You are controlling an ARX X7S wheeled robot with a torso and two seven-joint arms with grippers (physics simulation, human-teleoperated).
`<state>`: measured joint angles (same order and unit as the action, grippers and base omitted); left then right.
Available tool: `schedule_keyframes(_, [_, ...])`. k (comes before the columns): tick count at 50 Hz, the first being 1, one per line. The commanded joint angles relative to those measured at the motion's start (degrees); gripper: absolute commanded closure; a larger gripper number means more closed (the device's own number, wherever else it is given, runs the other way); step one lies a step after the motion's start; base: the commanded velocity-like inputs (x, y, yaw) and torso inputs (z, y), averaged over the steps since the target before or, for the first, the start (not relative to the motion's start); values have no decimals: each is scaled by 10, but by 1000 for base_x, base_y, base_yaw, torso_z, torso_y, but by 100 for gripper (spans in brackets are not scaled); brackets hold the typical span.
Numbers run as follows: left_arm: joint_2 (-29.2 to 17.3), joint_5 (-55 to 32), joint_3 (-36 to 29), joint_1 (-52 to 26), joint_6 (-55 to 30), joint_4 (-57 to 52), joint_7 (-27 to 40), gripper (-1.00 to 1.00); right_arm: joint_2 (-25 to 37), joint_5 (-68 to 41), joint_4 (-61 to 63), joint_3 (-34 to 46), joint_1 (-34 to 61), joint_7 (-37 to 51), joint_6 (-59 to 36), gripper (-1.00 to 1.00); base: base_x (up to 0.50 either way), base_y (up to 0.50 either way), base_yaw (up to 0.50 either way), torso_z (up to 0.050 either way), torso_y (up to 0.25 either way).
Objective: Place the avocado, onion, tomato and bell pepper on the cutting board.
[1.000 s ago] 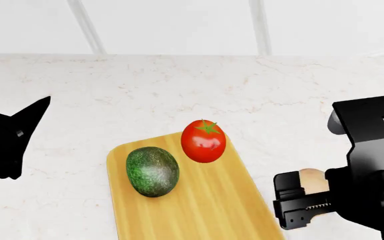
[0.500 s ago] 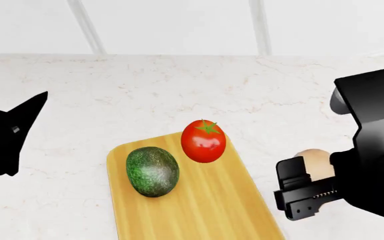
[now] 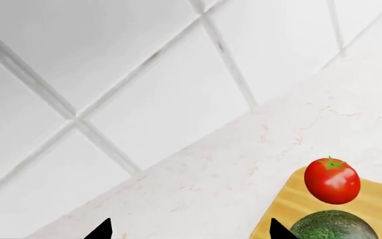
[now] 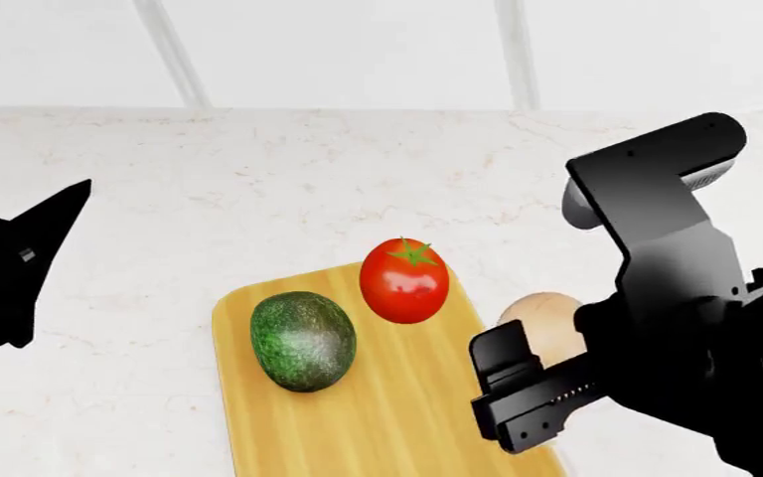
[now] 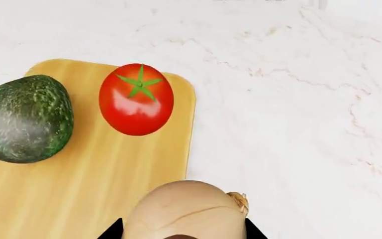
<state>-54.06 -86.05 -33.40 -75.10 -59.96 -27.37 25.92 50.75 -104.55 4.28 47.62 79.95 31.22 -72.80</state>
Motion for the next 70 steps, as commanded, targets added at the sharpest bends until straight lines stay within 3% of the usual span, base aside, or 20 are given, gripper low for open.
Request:
schedule_keyframes(1, [-1,1,-1,2,2,0,-1,-100,-28,45,0,7,-8,-42,5,100,0,0,0,0,0])
schedule_keyframes(41, [-4,-1,-2,2,6,0,0,-100,-74,75,-12,36,-24,-71,18,100,0,0,0,0,0])
schedule_keyframes(42, [-4,0,-3,2,6,0,-1,-100,-73,77,-13,37,-24,-73,18,-100,0,0,0,0,0])
schedule_keyframes(55, [-7,-4,0,2,9,0,2,-100,-68,19,19,31,10,-26,0,-100,0,0,0,0,0])
schedule_keyframes(70, [-10,-18,-3,-10,-4,-2,8,-100,-12,-114,85,17,93,85,-13,-100,0,0,0,0,0])
